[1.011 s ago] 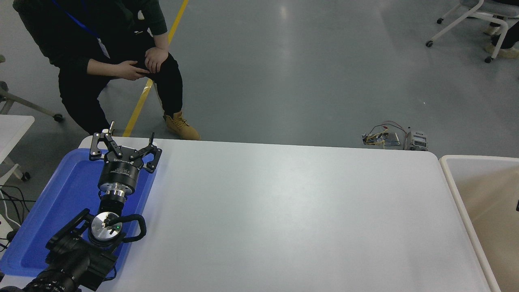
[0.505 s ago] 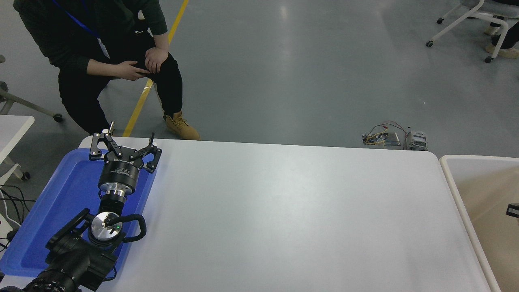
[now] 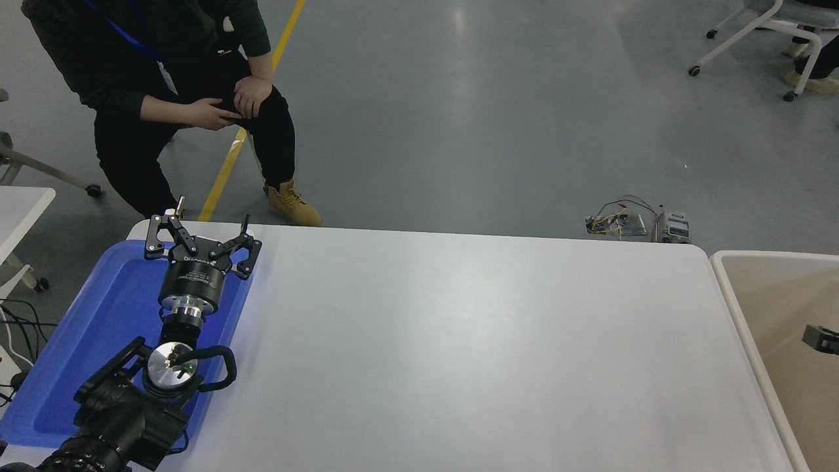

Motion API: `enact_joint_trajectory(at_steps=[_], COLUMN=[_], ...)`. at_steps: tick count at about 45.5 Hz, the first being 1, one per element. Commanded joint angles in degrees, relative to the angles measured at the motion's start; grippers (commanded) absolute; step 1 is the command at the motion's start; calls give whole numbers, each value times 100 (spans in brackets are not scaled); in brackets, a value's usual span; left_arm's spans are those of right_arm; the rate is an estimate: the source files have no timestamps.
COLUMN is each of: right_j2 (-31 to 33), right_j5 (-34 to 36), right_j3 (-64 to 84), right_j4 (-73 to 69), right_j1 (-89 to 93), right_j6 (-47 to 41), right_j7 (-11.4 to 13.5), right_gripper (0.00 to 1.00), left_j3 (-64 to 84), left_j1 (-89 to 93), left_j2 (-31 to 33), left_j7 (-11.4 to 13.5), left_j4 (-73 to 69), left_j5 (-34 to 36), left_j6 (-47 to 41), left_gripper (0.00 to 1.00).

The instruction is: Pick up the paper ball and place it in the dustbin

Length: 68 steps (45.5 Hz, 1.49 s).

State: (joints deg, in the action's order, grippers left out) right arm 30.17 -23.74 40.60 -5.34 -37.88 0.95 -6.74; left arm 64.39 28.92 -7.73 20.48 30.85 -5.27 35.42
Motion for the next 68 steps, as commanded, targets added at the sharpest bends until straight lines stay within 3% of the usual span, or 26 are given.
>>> enact_joint_trajectory(at_steps=[1,16,25,36,45,59,68], right_j2=[120,121,7,6,-20,-46,111], right_j5=[1,-8,-8,1,1,414,537], right_j3=[-297,-2240,-2601,-3672,-5737,-7311,-8479], right_j4=[-28,-28,-98,-1126,-1259,-1329,-2452], right_j1=[-352,-1423,-2390,-3111,-3235,-3094,-2489], right_j6=[-69,-69,-78,-78,-78,-69,-87], right_j7=[6,6,6,-3,-3,-73,-196], right_gripper=[100,100,100,100,100,100,100], left_j3=[4,4,-5,-5,4,-5,4], left_j1=[0,0,0,0,0,0,0], left_j2=[-1,-1,-1,-1,-1,-1,-1], left_j7=[0,0,0,0,0,0,0], left_j4=[0,0,0,0,0,0,0], left_j5=[0,0,0,0,0,0,0], left_j6=[0,0,0,0,0,0,0], left_gripper=[100,100,100,100,100,100,100])
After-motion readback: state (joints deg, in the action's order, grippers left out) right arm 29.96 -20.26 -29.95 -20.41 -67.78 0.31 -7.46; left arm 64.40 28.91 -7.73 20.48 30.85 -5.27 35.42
